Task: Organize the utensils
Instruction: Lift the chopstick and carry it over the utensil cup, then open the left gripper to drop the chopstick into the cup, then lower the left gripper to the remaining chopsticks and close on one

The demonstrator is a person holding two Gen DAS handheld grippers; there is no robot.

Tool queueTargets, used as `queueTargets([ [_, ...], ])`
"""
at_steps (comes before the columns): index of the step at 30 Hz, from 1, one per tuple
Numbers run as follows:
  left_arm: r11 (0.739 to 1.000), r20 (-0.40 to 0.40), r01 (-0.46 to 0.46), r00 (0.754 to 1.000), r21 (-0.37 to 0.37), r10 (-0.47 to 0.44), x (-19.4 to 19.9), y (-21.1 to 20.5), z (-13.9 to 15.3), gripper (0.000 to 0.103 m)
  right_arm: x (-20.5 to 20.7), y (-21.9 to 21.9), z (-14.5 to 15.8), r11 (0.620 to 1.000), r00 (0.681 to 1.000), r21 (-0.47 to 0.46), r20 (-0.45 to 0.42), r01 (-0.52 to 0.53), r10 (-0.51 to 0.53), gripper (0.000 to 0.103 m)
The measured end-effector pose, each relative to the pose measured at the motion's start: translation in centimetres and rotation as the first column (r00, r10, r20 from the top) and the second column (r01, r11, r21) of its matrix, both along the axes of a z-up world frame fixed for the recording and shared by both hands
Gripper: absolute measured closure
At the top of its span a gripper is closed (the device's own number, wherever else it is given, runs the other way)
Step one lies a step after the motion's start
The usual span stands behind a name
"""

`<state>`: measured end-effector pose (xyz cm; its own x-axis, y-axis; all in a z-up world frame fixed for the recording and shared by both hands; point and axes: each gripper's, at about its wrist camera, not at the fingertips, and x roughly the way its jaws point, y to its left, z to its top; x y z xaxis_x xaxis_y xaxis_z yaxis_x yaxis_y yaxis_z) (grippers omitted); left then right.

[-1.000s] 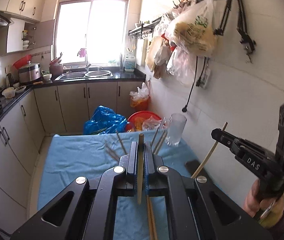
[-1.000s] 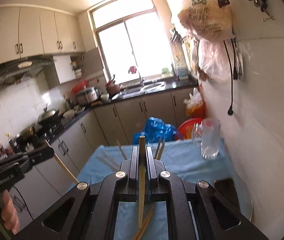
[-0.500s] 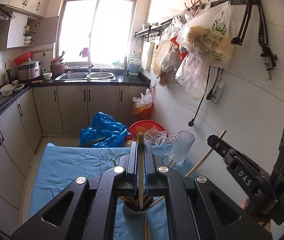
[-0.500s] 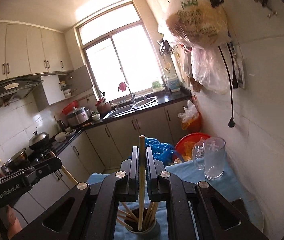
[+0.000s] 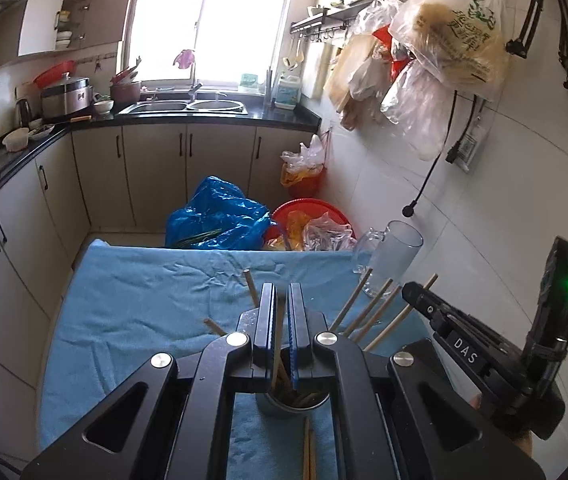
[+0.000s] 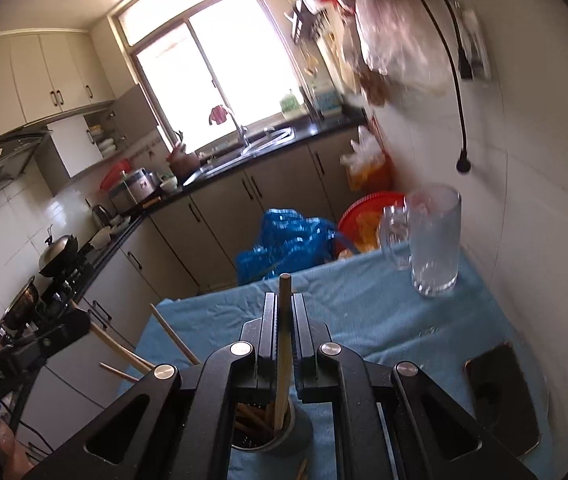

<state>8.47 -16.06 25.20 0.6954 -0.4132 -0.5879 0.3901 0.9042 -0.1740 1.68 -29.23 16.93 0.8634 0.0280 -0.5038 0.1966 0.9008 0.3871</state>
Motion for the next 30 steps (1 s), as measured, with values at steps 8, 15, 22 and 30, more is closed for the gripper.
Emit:
queueTargets([
  [8,1.0,0.047,-0.02,0.999,0.004,0.02,-2.2,1.0,0.8,0.074,-0.5,-0.3,0.2,1.0,1.0,0.027,-0.003,0.014,-0.014,0.07],
  [15,0.999,0.145,-0.029,0.989,0.014,0.026,-6.7,2.6,3.4,0.071,-3.5,0.4,2.8,1.0,1.0,-0.006,0.028,0.011,-0.011,0.062],
  [22,0.999,0.215,-0.003,0.977,0.043,-0.006,-12.9,4.6,4.8,0.058,-7.9,1.0,3.4,1.0,1.0,-0.03,0.005,-0.002,0.002,0.054],
  [30,0.996,0.097,0.022,0.995,0.083,-0.03,-17.7,7.3,-1.8,0.048,-14.6,2.0,-0.2,0.992,0.989,-0.109,-0.138,-0.071,0.056,0.047],
])
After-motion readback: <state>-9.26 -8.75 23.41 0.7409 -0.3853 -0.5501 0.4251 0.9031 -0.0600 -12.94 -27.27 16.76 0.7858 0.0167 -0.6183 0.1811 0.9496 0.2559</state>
